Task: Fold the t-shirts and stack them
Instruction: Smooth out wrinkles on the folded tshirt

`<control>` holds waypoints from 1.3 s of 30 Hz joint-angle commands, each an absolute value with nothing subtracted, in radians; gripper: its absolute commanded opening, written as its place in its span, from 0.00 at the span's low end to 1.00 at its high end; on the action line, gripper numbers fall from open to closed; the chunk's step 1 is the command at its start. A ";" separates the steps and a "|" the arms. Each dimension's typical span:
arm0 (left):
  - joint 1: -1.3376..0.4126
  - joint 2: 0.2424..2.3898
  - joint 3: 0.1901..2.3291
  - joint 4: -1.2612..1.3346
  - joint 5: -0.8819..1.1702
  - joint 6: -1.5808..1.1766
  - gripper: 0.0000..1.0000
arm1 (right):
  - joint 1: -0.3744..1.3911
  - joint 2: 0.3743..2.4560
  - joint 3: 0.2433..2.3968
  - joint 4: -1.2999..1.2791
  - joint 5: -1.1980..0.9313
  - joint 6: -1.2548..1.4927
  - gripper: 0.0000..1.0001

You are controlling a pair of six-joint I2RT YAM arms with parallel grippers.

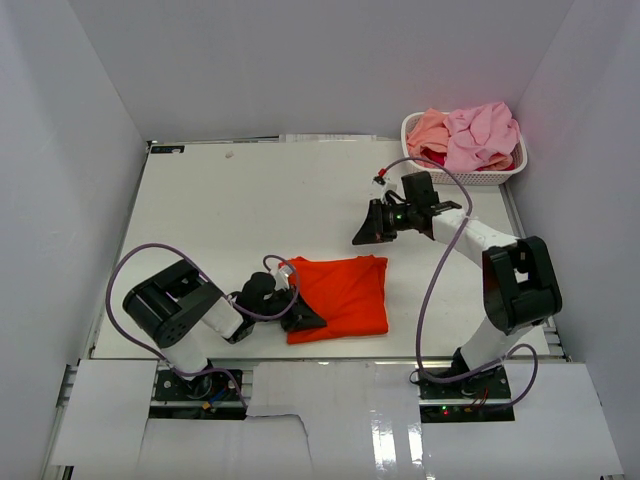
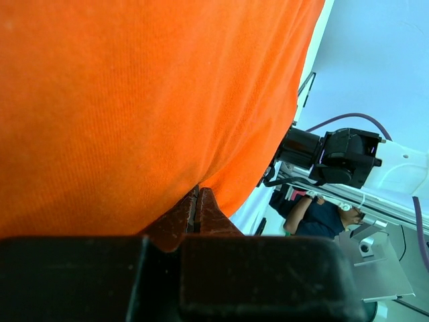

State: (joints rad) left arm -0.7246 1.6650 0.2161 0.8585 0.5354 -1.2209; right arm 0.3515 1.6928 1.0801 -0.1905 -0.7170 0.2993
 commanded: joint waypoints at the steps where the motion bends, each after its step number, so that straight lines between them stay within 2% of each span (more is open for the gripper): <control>1: -0.741 1.652 0.218 0.752 0.503 -1.181 0.00 | 0.360 1.623 0.978 -0.190 -0.799 0.305 0.08; 7: -0.741 1.640 0.236 0.716 0.502 -1.167 0.00 | 0.379 1.574 0.784 -0.014 -0.906 0.393 0.08; 12: -0.741 1.629 0.247 0.687 0.499 -1.157 0.00 | 0.388 1.606 0.732 0.118 -0.948 0.434 0.08; 23: -0.741 1.608 0.248 0.657 0.492 -1.149 0.00 | 0.402 1.772 0.779 0.219 -0.956 0.428 0.08; 39: -0.749 1.615 0.255 0.644 0.494 -1.144 0.00 | 0.405 2.035 0.975 0.304 -0.894 0.429 0.08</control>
State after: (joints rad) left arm -0.7361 1.6196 0.2565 0.7284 0.5301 -1.1751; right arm 0.4011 1.9976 0.9276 0.2287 -0.9321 0.4248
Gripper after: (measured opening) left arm 0.020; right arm 0.078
